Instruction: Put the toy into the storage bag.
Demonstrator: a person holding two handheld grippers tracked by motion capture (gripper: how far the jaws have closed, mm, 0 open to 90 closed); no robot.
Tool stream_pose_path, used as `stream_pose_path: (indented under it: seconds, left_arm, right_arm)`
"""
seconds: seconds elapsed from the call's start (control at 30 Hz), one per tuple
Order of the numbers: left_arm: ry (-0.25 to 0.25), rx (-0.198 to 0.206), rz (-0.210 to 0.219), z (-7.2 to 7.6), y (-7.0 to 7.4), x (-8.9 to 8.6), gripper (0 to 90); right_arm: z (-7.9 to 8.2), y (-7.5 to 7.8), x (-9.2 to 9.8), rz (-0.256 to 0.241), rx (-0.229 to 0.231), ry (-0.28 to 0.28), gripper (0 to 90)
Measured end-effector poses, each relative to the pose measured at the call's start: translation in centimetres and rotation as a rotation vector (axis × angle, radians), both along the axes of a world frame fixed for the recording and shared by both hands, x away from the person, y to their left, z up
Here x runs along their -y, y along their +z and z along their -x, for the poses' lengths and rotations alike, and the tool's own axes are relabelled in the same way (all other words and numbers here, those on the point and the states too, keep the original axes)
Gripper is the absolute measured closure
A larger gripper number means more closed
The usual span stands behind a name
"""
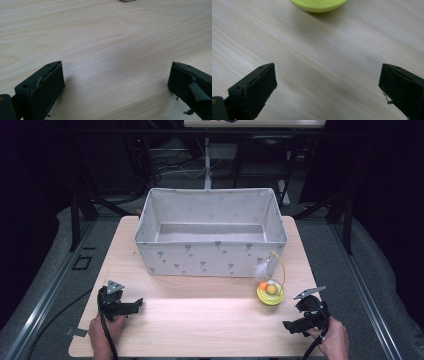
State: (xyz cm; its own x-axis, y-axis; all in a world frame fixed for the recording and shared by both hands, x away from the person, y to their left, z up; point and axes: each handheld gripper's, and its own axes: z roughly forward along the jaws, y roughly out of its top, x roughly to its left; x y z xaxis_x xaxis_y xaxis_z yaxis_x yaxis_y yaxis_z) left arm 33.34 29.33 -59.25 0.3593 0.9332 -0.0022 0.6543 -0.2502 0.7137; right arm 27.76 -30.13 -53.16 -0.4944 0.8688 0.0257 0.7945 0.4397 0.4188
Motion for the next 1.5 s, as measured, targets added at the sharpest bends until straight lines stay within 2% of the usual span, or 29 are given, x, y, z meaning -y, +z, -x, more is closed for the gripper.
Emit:
stream_pose_path:
  seconds: [0.03, 0.1, 0.13, 0.2, 0.23, 0.33, 0.37, 0.4, 0.47, 0.5, 0.6, 0.77, 0.8, 0.83, 0.9, 0.93, 1.03, 1.07, 1.2, 1.27, 1.3, 1.33, 1.4, 1.43, 1.5]
  left_arm:
    - [0.0, -0.001, -0.002, 0.0, 0.0, 0.0, 0.8]
    - [0.001, 0.0, -0.001, 0.0, 0.0, 0.0, 0.8]
    - [0.002, 0.0, 0.0, 0.0, 0.0, 0.0, 0.7]
    - [0.002, 0.0, 0.0, 0.0, 0.0, 0.0, 0.7]
    - [0.003, 0.0, 0.0, 0.0, 0.0, 0.0, 0.7]
    - [0.003, 0.001, 0.0, 0.0, 0.0, 0.0, 0.7]
    - [0.002, 0.001, 0.0, 0.0, 0.0, 0.0, 0.7]
    - [0.003, 0.001, 0.0, 0.0, 0.0, 0.0, 0.8]
    - [0.003, 0.0, 0.0, 0.0, 0.0, 0.0, 0.8]
    - [0.003, 0.0, 0.0, 0.0, 0.0, 0.0, 0.8]
    - [0.003, 0.0, 0.0, 0.0, 0.0, 0.0, 0.8]
    - [0.003, 0.001, 0.0, 0.0, 0.0, 0.0, 0.8]
    - [0.003, 0.0, 0.0, 0.0, 0.0, 0.0, 0.8]
    - [0.003, 0.0, 0.0, 0.0, 0.0, 0.0, 0.8]
    - [0.003, 0.0, 0.0, 0.0, 0.0, 0.0, 0.8]
    - [0.003, 0.0, 0.0, 0.0, 0.0, 0.0, 0.8]
    - [0.003, 0.0, 0.0, 0.0, 0.0, 0.0, 0.8]
    - [0.003, 0.0, 0.0, 0.0, 0.0, 0.0, 0.7]
    - [0.004, 0.001, 0.0, 0.0, 0.0, 0.0, 0.8]
    - [0.006, 0.001, 0.0, 0.0, 0.0, 0.0, 0.8]
    - [0.006, 0.001, 0.0, 0.0, 0.0, 0.0, 0.7]
    - [0.005, 0.002, 0.0, 0.0, 0.0, 0.0, 0.7]
    - [0.007, 0.001, 0.0, 0.0, 0.0, 0.1, 0.8]
    - [0.008, 0.001, 0.0, 0.0, 0.0, 0.1, 0.8]
    - [0.008, 0.001, 0.0, 0.0, 0.0, 0.0, 0.8]
  right_arm:
    - [-0.1, 0.1, 0.1, 0.011, -0.014, 0.004, 0.8]
    - [0.0, 0.1, 0.0, 0.012, -0.012, 0.001, 1.0]
    - [-0.1, 0.3, -0.1, 0.041, -0.026, 0.013, 1.5]
    - [-0.1, 0.2, -0.4, 0.046, -0.029, 0.016, 1.6]
    - [-0.1, 0.4, -0.5, 0.065, -0.033, 0.023, 1.8]
    - [-0.1, 0.5, -0.7, 0.048, -0.039, 0.03, 2.1]
    - [-0.1, 0.7, -0.7, 0.063, -0.036, 0.027, 2.5]
    - [-0.1, 1.0, -0.6, 0.075, -0.052, 0.038, 2.6]
    - [-0.1, 1.1, -0.7, 0.06, -0.043, 0.03, 2.9]
    - [-0.1, 1.6, -0.6, 0.085, -0.039, 0.026, 2.9]
    - [-0.1, 1.7, -0.8, 0.06, -0.043, 0.027, 2.9]
    - [-0.4, 2.5, -1.1, 0.056, -0.061, 0.047, 1.4]
    - [-0.5, 2.8, -1.1, 0.072, -0.067, 0.049, 1.0]
    - [-0.6, 2.7, -1.2, 0.034, -0.06, 0.044, 0.5]
    - [-0.9, 3.4, -1.2, 0.08, -0.07, 0.054, 0.0]
    - [-1.1, 3.7, -1.3, 0.085, -0.073, 0.063, 0.0]
    - [-1.6, 4.4, -1.8, 0.065, -0.066, 0.071, 0.0]
    - [-1.9, 4.7, -1.9, 0.077, -0.071, 0.078, 0.0]
    - [-2.9, 5.9, -2.1, 0.046, -0.065, 0.097, 0.0]
    - [-3.4, 6.3, -2.5, 0.065, -0.067, 0.102, 0.0]
    - [-3.9, 6.6, -3.1, 0.04, -0.07, 0.125, 0.0]
    - [-3.9, 6.6, -3.1, 0.04, -0.07, 0.125, 0.0]
    - [-4.6, 7.2, -3.4, 0.074, -0.086, 0.157, 0.0]
    - [-4.8, 7.4, -3.6, 0.054, -0.076, 0.151, 0.0]
    - [-5.2, 7.8, -3.8, 0.056, -0.078, 0.166, 0.0]
